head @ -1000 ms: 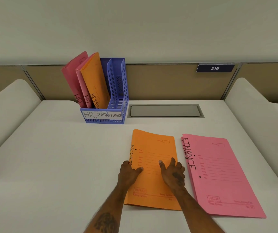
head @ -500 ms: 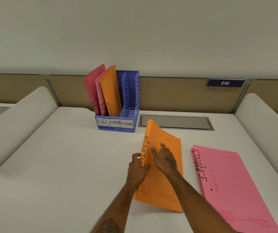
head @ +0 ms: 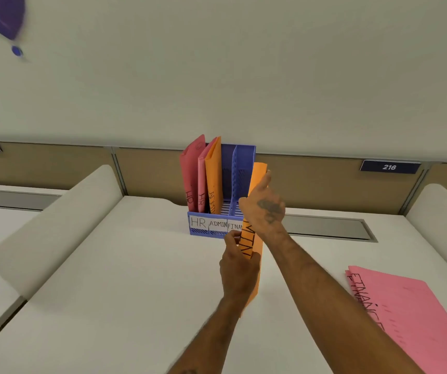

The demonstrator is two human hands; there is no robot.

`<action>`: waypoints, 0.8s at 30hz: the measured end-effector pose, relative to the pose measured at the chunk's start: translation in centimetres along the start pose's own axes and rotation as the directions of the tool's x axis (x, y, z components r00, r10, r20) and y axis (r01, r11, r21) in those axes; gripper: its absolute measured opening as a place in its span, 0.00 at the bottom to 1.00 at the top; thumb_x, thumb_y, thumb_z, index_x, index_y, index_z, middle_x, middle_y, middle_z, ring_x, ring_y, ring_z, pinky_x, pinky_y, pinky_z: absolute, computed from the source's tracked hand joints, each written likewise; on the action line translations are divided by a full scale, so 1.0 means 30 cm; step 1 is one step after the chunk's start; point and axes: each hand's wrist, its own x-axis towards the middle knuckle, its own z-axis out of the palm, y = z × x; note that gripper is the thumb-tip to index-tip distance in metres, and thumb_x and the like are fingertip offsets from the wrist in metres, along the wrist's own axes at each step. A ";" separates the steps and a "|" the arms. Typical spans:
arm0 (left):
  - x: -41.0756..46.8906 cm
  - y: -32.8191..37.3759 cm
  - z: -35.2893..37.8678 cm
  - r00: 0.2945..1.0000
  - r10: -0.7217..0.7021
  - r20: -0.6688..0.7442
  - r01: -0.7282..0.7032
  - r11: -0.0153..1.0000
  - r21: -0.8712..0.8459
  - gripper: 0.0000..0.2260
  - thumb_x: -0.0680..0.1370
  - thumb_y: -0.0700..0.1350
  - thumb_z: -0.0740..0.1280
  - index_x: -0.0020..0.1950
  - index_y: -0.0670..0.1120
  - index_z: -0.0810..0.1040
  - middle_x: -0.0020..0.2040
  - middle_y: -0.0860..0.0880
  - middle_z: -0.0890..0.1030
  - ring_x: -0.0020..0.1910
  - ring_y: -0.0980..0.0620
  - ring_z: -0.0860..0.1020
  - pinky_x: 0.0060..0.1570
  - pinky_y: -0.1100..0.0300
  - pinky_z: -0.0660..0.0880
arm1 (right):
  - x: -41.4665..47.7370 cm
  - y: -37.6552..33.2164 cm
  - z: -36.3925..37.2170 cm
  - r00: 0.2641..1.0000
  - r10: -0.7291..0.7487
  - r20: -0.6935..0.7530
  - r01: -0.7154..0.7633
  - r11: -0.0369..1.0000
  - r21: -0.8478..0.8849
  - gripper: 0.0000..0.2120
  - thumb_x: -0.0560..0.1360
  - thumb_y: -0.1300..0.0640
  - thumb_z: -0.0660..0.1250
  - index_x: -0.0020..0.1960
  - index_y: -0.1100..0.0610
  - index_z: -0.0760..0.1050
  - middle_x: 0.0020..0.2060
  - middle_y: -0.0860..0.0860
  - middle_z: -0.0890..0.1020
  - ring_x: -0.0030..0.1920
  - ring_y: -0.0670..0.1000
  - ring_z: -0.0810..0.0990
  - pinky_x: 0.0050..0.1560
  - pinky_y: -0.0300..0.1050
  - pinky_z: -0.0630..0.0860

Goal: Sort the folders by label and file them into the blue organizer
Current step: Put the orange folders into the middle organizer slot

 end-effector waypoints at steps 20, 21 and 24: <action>0.670 0.020 -0.386 0.840 0.541 0.048 -0.542 0.840 0.014 0.19 0.79 0.56 0.65 0.67 0.53 0.66 0.62 0.50 0.75 0.58 0.49 0.76 0.56 0.45 0.78 | 0.150 -0.387 0.005 0.997 -0.023 -0.080 0.055 0.903 0.425 0.11 0.78 0.52 0.65 0.56 0.49 0.65 0.50 0.51 0.80 0.50 0.54 0.82 0.31 0.25 0.71; 0.733 0.027 -0.378 0.828 0.551 0.099 -0.560 0.818 0.132 0.22 0.79 0.55 0.65 0.71 0.52 0.64 0.67 0.48 0.72 0.65 0.46 0.72 0.64 0.41 0.73 | 0.202 -0.446 -0.010 0.968 -0.057 -0.244 0.131 0.946 0.297 0.17 0.77 0.50 0.65 0.61 0.52 0.63 0.47 0.52 0.81 0.44 0.57 0.83 0.34 0.33 0.74; 0.911 0.035 -0.358 0.814 0.497 0.301 -0.580 0.664 0.471 0.32 0.78 0.57 0.63 0.79 0.52 0.54 0.79 0.45 0.55 0.79 0.43 0.50 0.74 0.36 0.45 | 0.305 -0.531 0.002 0.903 -0.088 -0.421 0.169 0.973 0.158 0.27 0.76 0.47 0.64 0.68 0.57 0.59 0.46 0.55 0.83 0.33 0.57 0.81 0.36 0.45 0.76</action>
